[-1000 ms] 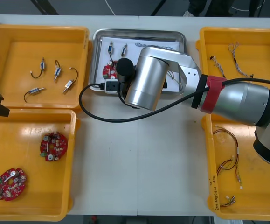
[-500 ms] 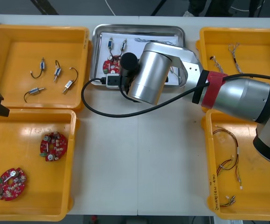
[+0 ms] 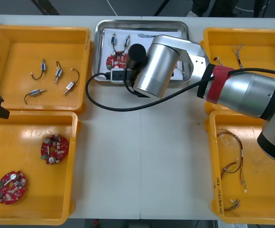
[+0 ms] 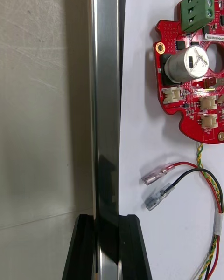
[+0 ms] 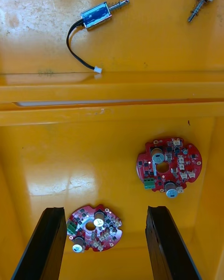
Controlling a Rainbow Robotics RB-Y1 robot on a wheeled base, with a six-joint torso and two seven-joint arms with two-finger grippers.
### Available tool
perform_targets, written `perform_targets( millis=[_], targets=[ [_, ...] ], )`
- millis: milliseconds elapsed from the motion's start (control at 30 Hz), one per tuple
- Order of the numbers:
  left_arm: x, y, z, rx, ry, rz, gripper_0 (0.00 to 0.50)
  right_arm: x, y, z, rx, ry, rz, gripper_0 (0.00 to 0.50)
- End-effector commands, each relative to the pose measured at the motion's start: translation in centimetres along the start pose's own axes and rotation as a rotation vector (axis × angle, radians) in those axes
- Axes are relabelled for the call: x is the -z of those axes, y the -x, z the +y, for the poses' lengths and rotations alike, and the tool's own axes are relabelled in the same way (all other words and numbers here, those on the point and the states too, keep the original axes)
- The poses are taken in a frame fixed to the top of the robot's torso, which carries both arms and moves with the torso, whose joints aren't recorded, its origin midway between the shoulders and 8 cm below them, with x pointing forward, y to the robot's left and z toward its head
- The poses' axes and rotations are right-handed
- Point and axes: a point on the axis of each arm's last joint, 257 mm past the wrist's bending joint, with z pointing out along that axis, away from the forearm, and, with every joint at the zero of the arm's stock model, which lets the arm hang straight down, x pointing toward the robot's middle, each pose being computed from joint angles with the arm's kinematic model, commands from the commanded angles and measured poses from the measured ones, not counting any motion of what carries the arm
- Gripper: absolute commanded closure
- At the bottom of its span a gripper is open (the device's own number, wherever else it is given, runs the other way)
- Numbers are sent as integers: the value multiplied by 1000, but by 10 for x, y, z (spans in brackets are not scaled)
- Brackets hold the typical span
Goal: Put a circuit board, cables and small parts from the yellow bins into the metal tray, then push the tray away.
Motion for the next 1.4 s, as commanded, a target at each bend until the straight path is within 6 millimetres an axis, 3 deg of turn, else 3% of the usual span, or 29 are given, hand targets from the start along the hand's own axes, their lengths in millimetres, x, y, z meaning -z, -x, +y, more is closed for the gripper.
perform_targets(
  millis=[33,167,233,300,367,433,600,833,1200,1400],
  targets=[
    [16,2,16,-107,49,-22,0,7,0,-30,-6,-39,-14,500],
    [16,2,16,-107,49,-22,0,7,1,-33,-4,-38,-19,500],
    [16,2,16,-107,49,-22,0,7,3,-32,-9,-31,-27,457],
    [16,2,16,-107,49,-22,0,8,1,-34,-8,-31,-25,315],
    [16,2,16,-107,49,-22,0,8,3,-31,-16,-15,-33,104],
    [16,2,16,-107,49,-22,0,10,3,-30,-23,-4,-38,0],
    [16,2,16,-107,49,-22,0,15,2,-29,-66,38,-38,0],
    [16,2,16,-107,49,-22,0,39,8,-16,-141,148,-30,0],
    [16,2,16,-107,49,-22,0,86,16,23,-269,277,-28,0],
    [16,2,16,-107,49,-22,0,120,0,46,-430,310,2,0]
  ],
)
